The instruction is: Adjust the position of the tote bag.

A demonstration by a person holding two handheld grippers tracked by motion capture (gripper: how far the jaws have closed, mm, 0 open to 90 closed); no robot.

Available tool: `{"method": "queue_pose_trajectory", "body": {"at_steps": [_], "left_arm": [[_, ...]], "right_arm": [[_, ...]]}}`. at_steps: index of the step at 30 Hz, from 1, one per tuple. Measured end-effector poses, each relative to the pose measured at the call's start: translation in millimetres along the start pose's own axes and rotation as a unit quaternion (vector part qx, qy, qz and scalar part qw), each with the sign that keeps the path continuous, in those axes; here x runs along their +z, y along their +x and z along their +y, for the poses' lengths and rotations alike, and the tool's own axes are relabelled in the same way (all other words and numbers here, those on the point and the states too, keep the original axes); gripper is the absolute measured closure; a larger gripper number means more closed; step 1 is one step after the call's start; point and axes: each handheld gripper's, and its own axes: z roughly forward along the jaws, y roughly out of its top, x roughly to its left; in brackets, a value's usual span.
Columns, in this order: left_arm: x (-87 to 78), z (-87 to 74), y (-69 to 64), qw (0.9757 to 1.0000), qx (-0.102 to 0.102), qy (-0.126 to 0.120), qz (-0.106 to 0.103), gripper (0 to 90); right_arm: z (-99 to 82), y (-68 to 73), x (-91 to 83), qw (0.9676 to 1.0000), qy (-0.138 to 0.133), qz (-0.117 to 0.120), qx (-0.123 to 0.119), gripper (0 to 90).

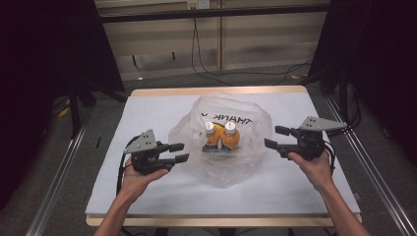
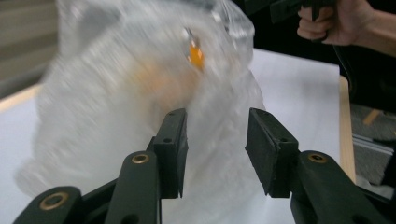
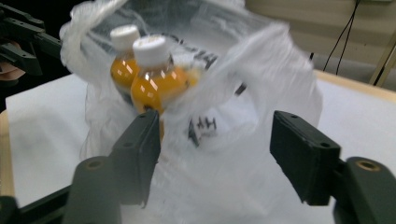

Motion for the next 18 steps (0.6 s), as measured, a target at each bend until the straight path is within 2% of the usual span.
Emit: {"method": "queue_pose_trajectory", "body": {"at_steps": [3, 7, 9, 10, 12, 13, 14, 15, 16, 17, 18], "left_arm": [[0.4, 11.6, 8.9, 0.9997, -0.007, -0.022, 0.008, 55.4], [3.7, 23.3, 23.8, 0.9990, -0.025, -0.037, 0.004, 51.0], [6.8, 27.4, 29.2, 0.9983, -0.029, -0.043, 0.028, 47.8], [10.1, 28.5, 32.6, 0.9981, -0.035, -0.044, 0.027, 45.1], [19.5, 29.8, 38.7, 0.9986, -0.040, -0.024, 0.026, 38.9], [25.8, 30.0, 40.6, 0.9989, -0.035, -0.011, 0.031, 36.7], [32.2, 29.2, 43.1, 0.9992, -0.031, 0.001, 0.025, 34.5], [37.7, 27.5, 45.5, 0.9990, -0.030, 0.010, 0.031, 34.9], [42.1, 25.3, 48.0, 0.9987, -0.030, 0.022, 0.036, 37.6], [45.2, 22.0, 50.7, 0.9987, -0.032, 0.025, 0.029, 45.1], [47.1, 19.1, 52.8, 0.9988, -0.032, 0.027, 0.026, 54.7]], "right_arm": [[12.9, -8.2, 7.5, 1.0000, -0.002, -0.006, 0.000, 24.4], [24.6, -17.6, 20.6, 1.0000, -0.003, -0.008, 0.003, 19.8], [28.7, -21.0, 27.6, 1.0000, -0.004, -0.007, 0.006, 18.1], [30.7, -21.9, 31.5, 1.0000, -0.005, -0.007, 0.004, 17.3], [33.3, -23.0, 38.9, 1.0000, -0.005, -0.002, 0.007, 16.6], [33.8, -23.0, 43.4, 1.0000, -0.002, -0.001, 0.008, 16.5], [33.7, -22.9, 48.0, 1.0000, 0.005, -0.002, 0.008, 16.4], [32.8, -23.5, 52.7, 0.9999, 0.012, -0.002, 0.004, 16.4], [31.1, -24.7, 57.4, 0.9998, 0.019, -0.003, 0.006, 17.8], [29.2, -26.0, 61.6, 0.9996, 0.027, -0.004, 0.009, 23.2], [26.9, -27.3, 65.1, 0.9994, 0.035, -0.004, 0.008, 34.1]]}}
